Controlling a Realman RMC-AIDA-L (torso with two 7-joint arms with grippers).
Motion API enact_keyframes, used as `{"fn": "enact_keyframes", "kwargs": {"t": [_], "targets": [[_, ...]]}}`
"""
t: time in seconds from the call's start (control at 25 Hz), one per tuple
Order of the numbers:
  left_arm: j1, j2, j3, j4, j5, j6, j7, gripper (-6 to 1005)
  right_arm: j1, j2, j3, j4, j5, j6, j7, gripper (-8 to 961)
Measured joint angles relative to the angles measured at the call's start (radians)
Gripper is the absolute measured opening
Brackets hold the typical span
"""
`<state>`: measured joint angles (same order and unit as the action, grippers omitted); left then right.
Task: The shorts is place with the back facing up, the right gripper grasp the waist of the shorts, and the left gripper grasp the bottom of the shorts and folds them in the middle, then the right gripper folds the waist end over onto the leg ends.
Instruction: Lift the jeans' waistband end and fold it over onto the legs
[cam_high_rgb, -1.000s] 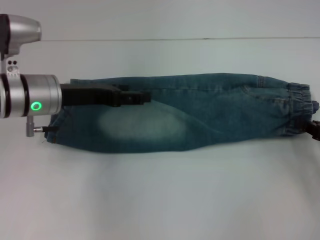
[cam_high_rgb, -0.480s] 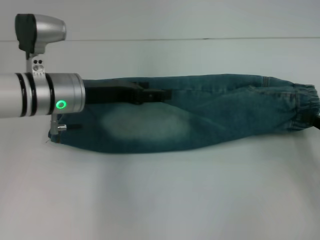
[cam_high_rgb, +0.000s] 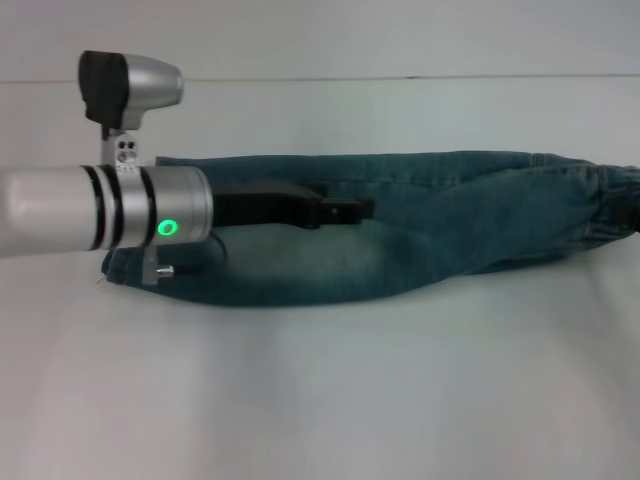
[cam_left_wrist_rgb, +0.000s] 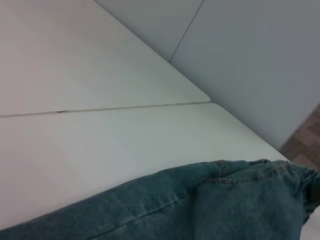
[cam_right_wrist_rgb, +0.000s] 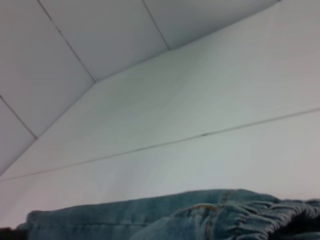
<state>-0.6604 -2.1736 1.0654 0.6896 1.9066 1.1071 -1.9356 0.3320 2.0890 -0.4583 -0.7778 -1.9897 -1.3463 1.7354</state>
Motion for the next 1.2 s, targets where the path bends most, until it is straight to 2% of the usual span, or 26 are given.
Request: {"fn": "enact_keyframes", "kwargs": {"t": [0.4,0.64,0.96,1.0,1.2], "targets": [[-0.021,-0.002,0.112,-0.030,-0.086,-0.083,0.003,841,0.012,0.002,-0.008,-0.075,0.000,-0.052,0.048,56],[-0.033,-0.002,0.146,-0.042,-0.097,-0.102,0.003,772,0.015,0.002,-0.007,-0.082,0.000,-0.063,0.049,56],[-0.071,-0.002,0.285,-0.096,-0.159,-0.222,0.000,582,0.012,0.003,-0.006,-0.135,0.000,-0.086,0.072,56],[-0.086,-0.002,0.324,-0.115,-0.187,-0.258,0.000,558,0.010,0.003,-0.008,-0.143,0.000,-0.087,0.076,56],[-0.098,-0.002,0.363,-0.125,-0.210,-0.300,-0.001,319,0.003,0.005,-0.001,-0.163,0.000,-0.109,0.084,56]]}}
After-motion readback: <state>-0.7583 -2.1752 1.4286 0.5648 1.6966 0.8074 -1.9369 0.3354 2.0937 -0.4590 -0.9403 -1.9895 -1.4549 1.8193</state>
